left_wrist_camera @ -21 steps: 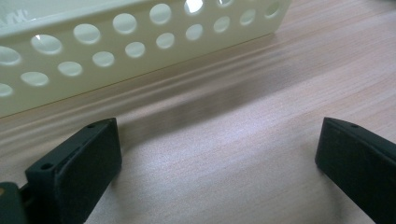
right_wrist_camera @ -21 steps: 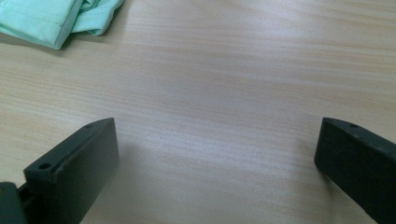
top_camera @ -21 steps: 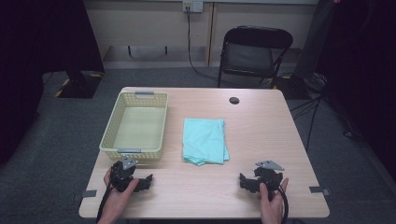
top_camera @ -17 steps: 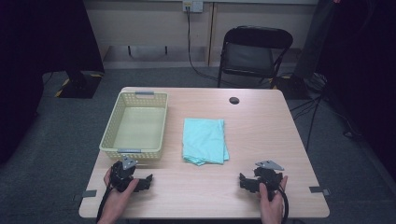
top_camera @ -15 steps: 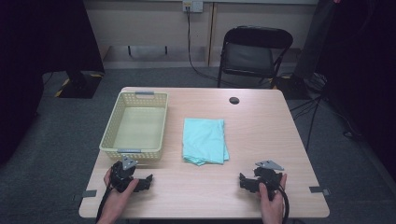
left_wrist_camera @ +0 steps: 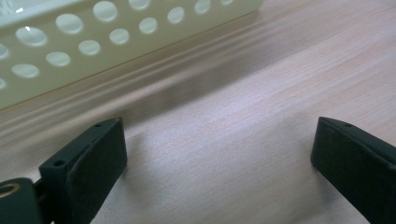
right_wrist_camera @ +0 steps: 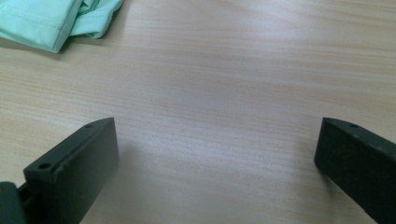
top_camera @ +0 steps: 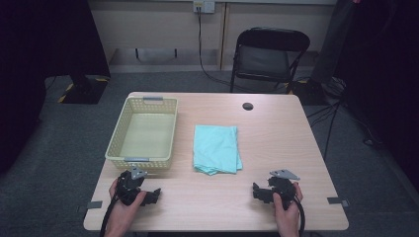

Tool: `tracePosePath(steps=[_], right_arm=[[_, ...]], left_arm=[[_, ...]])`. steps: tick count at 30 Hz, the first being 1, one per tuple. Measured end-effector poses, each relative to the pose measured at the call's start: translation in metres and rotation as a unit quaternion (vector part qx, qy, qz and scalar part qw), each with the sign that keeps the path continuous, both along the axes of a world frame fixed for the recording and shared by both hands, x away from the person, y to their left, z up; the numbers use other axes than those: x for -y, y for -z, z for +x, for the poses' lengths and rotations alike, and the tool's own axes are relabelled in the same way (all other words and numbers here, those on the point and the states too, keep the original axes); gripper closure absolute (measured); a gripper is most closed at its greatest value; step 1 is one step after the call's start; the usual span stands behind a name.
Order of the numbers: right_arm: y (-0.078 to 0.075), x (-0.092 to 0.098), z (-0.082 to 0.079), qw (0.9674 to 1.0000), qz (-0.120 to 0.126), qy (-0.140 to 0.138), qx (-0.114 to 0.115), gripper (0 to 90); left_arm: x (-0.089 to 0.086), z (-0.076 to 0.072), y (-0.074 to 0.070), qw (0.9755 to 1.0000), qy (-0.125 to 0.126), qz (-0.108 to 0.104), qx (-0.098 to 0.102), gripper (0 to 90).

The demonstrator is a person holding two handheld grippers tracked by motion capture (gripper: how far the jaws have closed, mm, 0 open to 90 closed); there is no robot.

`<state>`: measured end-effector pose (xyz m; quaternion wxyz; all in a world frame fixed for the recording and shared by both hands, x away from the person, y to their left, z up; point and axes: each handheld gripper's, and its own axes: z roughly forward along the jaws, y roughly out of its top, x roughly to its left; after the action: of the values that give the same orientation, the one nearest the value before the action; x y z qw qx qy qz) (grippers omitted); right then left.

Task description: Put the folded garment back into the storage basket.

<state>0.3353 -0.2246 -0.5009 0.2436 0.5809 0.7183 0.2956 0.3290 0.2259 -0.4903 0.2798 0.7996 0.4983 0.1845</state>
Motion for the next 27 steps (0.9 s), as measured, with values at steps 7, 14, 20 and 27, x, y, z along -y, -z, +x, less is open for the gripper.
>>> tracePosePath(steps=[7,14,20,27], right_arm=[[0.0,0.0,0.0,1.0,0.0,0.0,0.0,0.0],[0.0,0.0,0.0,1.0,0.0,0.0,0.0,0.0],[0.0,0.0,0.0,1.0,0.0,0.0,0.0,0.0],[0.0,0.0,-0.001,1.0,0.0,0.003,0.001,0.0]], left_arm=[[0.002,-0.006,-0.007,0.9992,0.007,-0.04,0.001,3.9],[0.006,-0.009,-0.012,0.999,0.013,-0.043,0.004,4.3],[0.015,-0.015,-0.018,0.9985,0.031,-0.044,0.011,4.7],[0.025,-0.018,-0.026,0.9985,0.039,-0.035,0.017,7.4]])
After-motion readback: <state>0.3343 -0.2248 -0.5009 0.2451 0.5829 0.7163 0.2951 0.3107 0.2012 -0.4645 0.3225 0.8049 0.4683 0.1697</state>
